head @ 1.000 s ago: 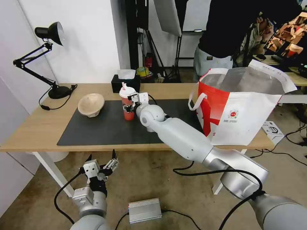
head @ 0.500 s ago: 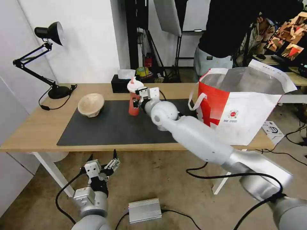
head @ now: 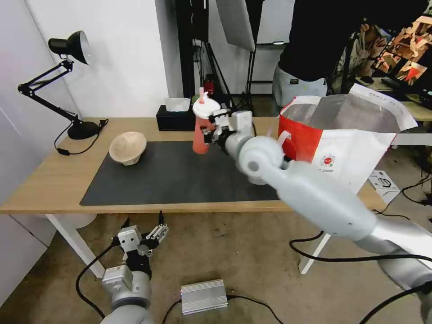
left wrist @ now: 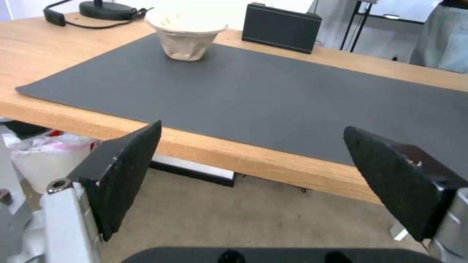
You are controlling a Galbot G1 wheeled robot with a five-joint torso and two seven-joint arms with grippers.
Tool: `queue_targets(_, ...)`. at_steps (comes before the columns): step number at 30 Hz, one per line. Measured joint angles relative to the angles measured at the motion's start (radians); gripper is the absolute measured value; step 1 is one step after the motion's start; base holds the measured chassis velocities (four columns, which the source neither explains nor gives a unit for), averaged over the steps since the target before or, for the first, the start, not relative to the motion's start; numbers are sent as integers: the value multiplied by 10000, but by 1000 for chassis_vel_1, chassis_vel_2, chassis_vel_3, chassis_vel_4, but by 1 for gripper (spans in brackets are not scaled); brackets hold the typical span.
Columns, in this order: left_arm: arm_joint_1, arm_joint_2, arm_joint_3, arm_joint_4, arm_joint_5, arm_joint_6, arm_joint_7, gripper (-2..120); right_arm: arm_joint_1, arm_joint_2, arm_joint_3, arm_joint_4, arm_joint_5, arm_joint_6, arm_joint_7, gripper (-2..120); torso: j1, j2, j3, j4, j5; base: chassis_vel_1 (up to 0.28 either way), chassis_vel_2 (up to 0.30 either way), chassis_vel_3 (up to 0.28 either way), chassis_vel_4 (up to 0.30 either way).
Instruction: Pick up the trash from the table and place it into the takeout bag.
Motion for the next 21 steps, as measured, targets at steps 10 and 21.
queue_targets(10, 143, 116, -70, -220, 14, 0, -10, 100, 268, -1440, 616, 1238, 836, -244, 242, 4, 0, 1, 0, 1, 0, 0, 0, 0, 0)
queue_targets(21, 164, 210, -64, -297, 13, 0, -13, 100, 391, -2907, 1542, 1644, 1513, -303, 144, 3, 0, 0, 0, 0, 1, 0, 0, 0, 0)
